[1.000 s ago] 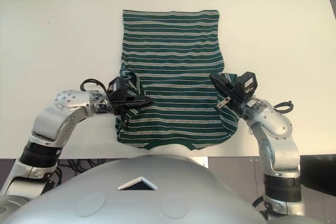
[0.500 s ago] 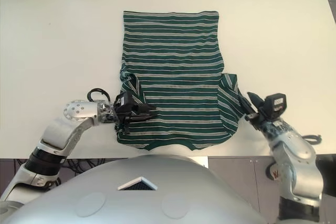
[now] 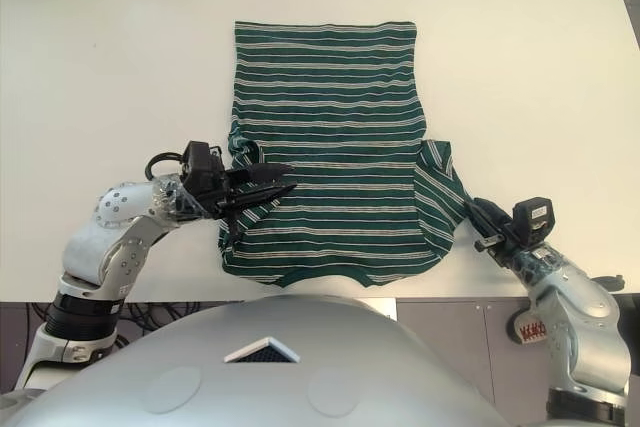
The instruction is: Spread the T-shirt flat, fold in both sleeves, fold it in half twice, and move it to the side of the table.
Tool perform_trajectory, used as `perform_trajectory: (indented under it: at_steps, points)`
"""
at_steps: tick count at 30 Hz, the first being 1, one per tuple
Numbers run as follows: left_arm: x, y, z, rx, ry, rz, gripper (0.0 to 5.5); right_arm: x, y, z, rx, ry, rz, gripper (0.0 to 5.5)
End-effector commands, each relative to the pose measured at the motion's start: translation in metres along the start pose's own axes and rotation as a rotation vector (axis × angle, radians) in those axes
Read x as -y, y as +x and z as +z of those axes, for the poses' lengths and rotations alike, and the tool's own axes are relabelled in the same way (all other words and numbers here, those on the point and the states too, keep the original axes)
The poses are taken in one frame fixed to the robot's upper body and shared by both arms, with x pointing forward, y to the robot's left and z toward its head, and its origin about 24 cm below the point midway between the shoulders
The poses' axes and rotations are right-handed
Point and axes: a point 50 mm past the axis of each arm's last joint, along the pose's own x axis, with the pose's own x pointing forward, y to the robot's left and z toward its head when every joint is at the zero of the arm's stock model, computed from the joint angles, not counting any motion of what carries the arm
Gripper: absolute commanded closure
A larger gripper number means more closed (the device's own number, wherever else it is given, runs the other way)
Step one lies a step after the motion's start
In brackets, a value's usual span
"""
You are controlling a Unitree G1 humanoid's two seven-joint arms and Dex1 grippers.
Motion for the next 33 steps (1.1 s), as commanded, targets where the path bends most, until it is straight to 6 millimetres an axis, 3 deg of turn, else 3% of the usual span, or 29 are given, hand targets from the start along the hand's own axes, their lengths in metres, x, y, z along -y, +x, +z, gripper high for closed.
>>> perform_trajectory:
  at_steps: [1, 6, 13, 15, 19, 26, 30, 33]
  points:
    - [-0.011, -0.004, 0.001, -0.014, -0.002, 0.067, 4.38, -0.004, -0.001, -0.017, -0.099, 0.030, 0.017, 5.48]
    - [-0.027, -0.008, -0.007, -0.064, 0.055, 0.189, 4.38, -0.002, -0.002, -0.012, -0.057, 0.014, -0.011, 5.48]
    - [-0.034, -0.023, -0.024, -0.250, 0.192, 0.223, 5.46, 0.012, -0.012, 0.023, 0.076, -0.056, -0.060, 5.50]
    - [-0.032, -0.025, -0.028, -0.290, 0.198, 0.212, 5.46, 0.011, -0.012, 0.032, 0.098, -0.084, -0.040, 5.50]
    - [-0.039, -0.024, -0.039, -0.396, 0.187, 0.269, 5.46, -0.004, -0.008, 0.043, 0.137, -0.132, 0.036, 5.50]
    - [-0.039, -0.019, -0.051, -0.541, 0.238, 0.255, 5.46, -0.049, 0.004, 0.054, 0.212, -0.234, 0.239, 5.50]
    - [-0.039, -0.018, -0.052, -0.557, 0.262, 0.264, 5.46, -0.078, 0.017, 0.048, 0.198, -0.280, 0.365, 5.50]
    - [-0.041, -0.017, -0.049, -0.529, 0.279, 0.289, 5.46, -0.087, 0.027, 0.029, 0.094, -0.325, 0.390, 5.50]
